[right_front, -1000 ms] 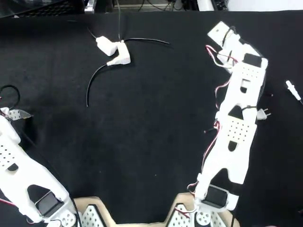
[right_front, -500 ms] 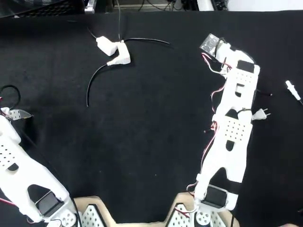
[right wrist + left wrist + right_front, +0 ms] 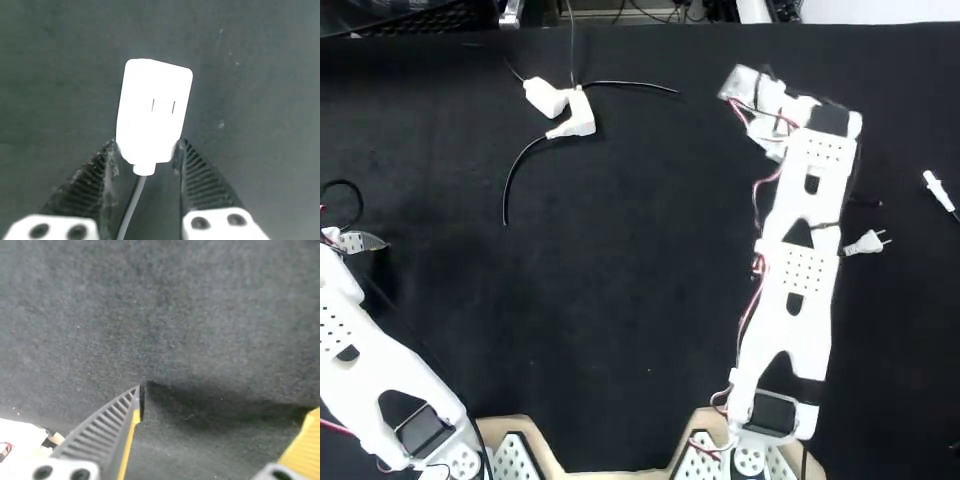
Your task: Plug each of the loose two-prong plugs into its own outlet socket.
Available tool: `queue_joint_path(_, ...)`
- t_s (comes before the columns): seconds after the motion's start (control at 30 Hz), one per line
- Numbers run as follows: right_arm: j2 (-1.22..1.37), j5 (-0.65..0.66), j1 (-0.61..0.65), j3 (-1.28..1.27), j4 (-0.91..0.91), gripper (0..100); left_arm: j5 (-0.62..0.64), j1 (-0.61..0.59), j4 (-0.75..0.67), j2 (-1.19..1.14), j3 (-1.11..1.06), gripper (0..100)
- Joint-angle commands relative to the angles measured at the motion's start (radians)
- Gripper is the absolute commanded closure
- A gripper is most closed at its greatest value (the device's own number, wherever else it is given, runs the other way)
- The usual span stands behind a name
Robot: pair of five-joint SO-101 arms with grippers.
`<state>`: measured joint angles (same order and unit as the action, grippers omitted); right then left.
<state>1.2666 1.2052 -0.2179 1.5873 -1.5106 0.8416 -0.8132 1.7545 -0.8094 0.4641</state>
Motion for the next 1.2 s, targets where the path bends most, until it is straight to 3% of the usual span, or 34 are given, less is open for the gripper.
queue_joint_path(0.0, -0.183, -0.086, 0.089, 0.074, -0.144, 95.0, 0.012, 0.039, 0.003, -0.002, 0.018, 53)
queue_joint_path(0.1, -0.274, -0.170, 0.172, 0.079, -0.258, 95.0, 0.012, 0.038, 0.003, -0.002, 0.018, 53)
queue_joint_path(0.23, -0.374, -0.365, 0.255, 0.067, -0.256, 94.9, 0.008, 0.042, 0.003, -0.002, 0.019, 53)
queue_joint_path(0.83, -0.510, -0.809, 0.729, -0.093, -0.256, 94.9, -0.060, 0.176, 0.003, -0.002, 0.056, 53)
queue_joint_path(1.0, -0.599, -0.888, 0.864, -0.318, -0.256, 94.9, -0.055, 0.194, 0.005, -0.002, 0.038, 53)
queue_joint_path(1.17, -0.693, -0.876, 1.040, -0.664, -0.256, 94.9, -0.054, 0.150, 0.005, -0.002, 0.036, 53)
